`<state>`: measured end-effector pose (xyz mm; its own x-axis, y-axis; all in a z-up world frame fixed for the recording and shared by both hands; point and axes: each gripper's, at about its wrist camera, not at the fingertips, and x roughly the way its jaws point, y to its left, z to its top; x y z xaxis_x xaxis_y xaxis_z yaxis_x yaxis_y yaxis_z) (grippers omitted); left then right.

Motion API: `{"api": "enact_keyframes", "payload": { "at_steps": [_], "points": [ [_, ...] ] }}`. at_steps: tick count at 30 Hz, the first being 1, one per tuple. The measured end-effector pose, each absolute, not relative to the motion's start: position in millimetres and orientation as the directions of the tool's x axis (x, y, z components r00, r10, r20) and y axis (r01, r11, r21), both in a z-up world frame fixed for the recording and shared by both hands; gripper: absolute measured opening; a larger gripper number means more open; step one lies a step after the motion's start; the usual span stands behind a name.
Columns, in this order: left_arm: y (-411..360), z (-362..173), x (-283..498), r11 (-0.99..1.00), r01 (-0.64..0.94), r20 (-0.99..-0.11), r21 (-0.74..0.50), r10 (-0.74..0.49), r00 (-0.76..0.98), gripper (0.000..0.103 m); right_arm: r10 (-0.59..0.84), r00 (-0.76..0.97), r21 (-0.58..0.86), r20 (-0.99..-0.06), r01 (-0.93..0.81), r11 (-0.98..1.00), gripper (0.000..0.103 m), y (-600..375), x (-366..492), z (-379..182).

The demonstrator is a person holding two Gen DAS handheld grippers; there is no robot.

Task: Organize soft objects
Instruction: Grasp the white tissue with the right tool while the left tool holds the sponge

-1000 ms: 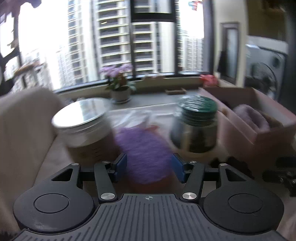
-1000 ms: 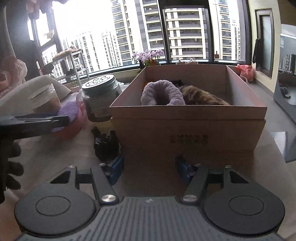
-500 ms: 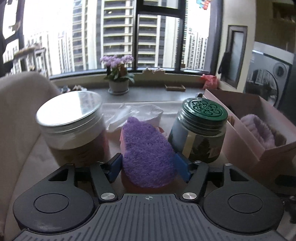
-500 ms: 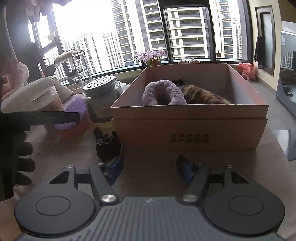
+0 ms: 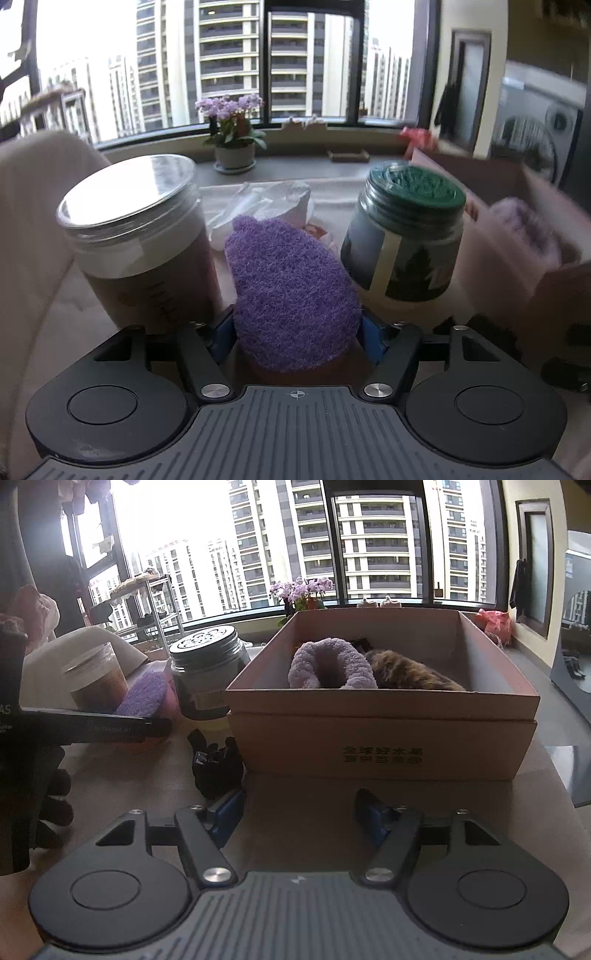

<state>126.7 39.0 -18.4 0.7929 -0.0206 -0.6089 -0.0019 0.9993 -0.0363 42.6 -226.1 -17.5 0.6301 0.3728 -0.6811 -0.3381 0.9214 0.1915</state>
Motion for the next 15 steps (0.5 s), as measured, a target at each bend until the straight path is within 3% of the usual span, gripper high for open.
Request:
{"api": "enact_keyframes", "payload": {
  "at_steps": [5,10,15],
  "points": [
    [53.2,-3.3,105.5,0.993,0.028,-0.567,-0.114,-0.088,0.819,0.071,0.394,0.65,0.154,-0.649,-0.395,0.906,0.068,-220.0,38.9,13.1],
    [58.5,0.7,80.1,0.99,0.082,-0.554,-0.111,-0.13,0.822,0.071,0.43,0.655,0.1,-0.622,-0.477,0.873,0.068,-185.3,62.6,67.3],
    [72.9,-9.9,78.5,0.978,0.096,-0.611,-0.183,-0.189,0.769,0.07,0.41,0.553,0.082,-0.725,-0.522,0.849,0.068,-106.9,140.0,104.7]
  ]
}}
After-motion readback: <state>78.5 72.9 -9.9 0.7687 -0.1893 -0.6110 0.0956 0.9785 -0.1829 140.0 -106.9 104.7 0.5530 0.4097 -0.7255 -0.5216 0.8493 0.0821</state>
